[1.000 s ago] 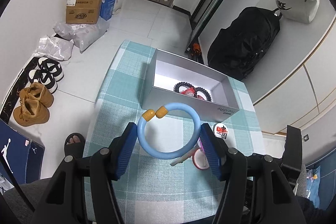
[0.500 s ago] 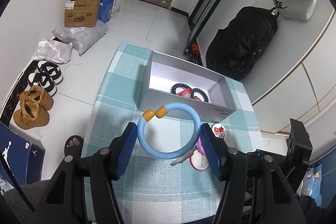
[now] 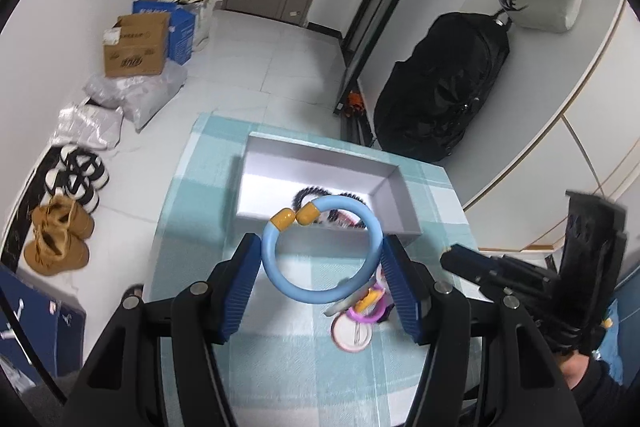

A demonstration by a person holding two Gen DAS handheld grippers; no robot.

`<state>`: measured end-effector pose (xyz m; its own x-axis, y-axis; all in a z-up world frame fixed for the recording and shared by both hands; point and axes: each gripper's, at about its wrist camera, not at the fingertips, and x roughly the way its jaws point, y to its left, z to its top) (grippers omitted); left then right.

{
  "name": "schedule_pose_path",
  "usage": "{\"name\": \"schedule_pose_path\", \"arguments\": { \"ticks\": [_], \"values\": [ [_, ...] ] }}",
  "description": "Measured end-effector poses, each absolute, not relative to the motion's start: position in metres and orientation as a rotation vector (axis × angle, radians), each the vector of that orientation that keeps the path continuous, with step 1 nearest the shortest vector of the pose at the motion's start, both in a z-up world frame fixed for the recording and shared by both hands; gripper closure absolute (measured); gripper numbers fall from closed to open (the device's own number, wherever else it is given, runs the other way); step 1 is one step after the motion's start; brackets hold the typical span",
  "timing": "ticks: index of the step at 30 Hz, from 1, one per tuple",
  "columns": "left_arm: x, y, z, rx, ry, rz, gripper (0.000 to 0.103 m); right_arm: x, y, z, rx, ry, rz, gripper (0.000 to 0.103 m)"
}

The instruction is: Organize jewelry

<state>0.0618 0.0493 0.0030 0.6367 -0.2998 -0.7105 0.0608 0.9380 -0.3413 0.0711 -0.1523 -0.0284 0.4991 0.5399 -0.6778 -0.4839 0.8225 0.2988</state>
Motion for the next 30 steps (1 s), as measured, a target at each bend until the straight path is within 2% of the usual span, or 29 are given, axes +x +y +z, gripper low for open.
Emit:
{"name": "schedule_pose_path", "arguments": {
  "ticks": [11, 18, 30],
  "values": [
    [0.112, 0.035, 0.0, -0.271, 0.872, -0.256, 0.046, 0.115, -0.146, -0.004, 0.174, 0.787, 0.659, 0.086],
    [0.139, 0.032, -0.015, -0.287, 0.928, -0.266, 0.046, 0.153, -0.144, -0.016, 0.274, 0.826, 0.684, 0.086],
    [0.158, 0.025, -0.032, -0.283, 0.972, -0.304, 0.046, 0.185, -0.128, -0.039, 0.254, 0.868, 0.711, 0.086]
  ]
}}
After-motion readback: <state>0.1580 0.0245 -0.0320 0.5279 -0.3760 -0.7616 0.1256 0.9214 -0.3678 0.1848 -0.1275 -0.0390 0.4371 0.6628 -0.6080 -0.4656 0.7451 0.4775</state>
